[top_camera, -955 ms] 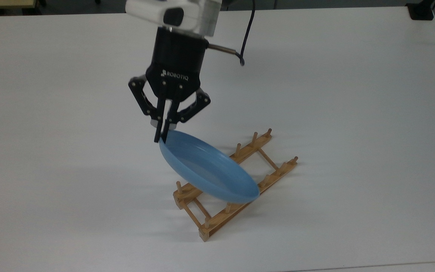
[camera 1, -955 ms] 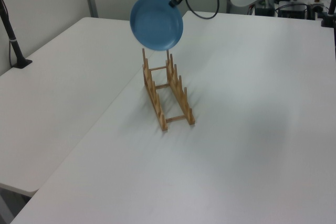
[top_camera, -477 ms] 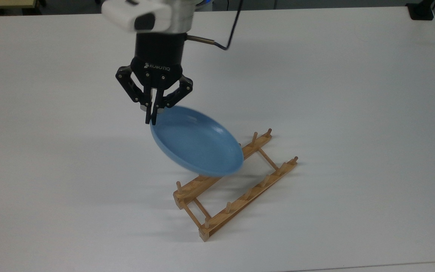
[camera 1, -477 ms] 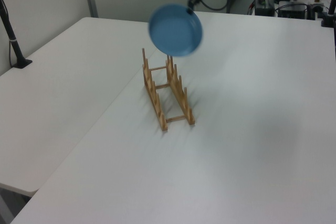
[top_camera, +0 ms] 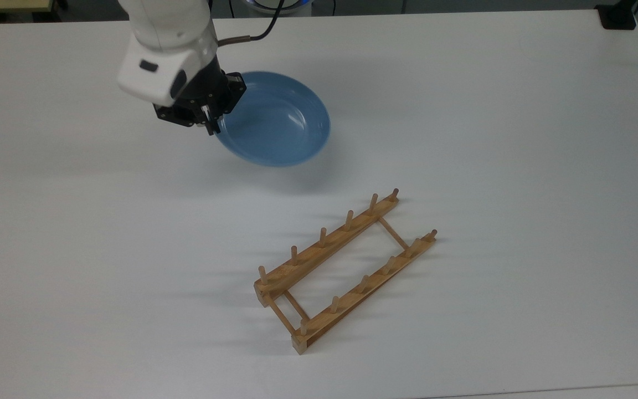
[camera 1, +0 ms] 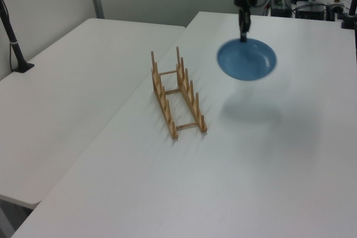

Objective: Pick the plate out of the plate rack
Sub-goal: 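Lower the held blue plate flat onto the table beside the rack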

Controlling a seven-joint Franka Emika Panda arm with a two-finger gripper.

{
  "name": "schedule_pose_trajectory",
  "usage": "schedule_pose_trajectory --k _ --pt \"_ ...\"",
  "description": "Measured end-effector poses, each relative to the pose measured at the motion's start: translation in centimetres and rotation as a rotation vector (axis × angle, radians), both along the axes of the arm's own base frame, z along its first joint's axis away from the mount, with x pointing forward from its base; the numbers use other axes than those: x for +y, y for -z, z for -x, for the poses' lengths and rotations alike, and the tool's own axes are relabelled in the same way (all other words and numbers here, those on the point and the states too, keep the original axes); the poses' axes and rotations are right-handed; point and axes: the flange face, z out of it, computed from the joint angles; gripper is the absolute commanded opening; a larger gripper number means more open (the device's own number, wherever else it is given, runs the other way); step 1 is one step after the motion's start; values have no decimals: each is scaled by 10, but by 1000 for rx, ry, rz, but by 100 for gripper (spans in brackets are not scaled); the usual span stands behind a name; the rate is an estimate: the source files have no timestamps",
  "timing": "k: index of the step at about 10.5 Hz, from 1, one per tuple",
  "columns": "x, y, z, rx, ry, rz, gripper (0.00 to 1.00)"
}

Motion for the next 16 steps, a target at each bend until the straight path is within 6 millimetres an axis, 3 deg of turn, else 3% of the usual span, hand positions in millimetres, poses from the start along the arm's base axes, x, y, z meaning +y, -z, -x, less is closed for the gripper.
schedule_pose_trajectory --k 2,5,6,9,10,11,12,13,15,16 --pt "1 56 17 106 -79 -16 0" --pt "-3 120 36 132 -197 -111 0" --pt "-10 133 41 126 -220 -195 0" --pt "-22 151 43 142 -213 -234 4" --pt "-22 161 43 158 -211 -238 10" --pt "-24 169 43 168 -207 -240 55" --pt "-27 171 43 169 -200 -242 67" --pt "-32 170 43 167 -193 -242 100" --pt "-42 160 43 161 -179 -245 100" --pt "-43 143 41 166 -184 -253 100"
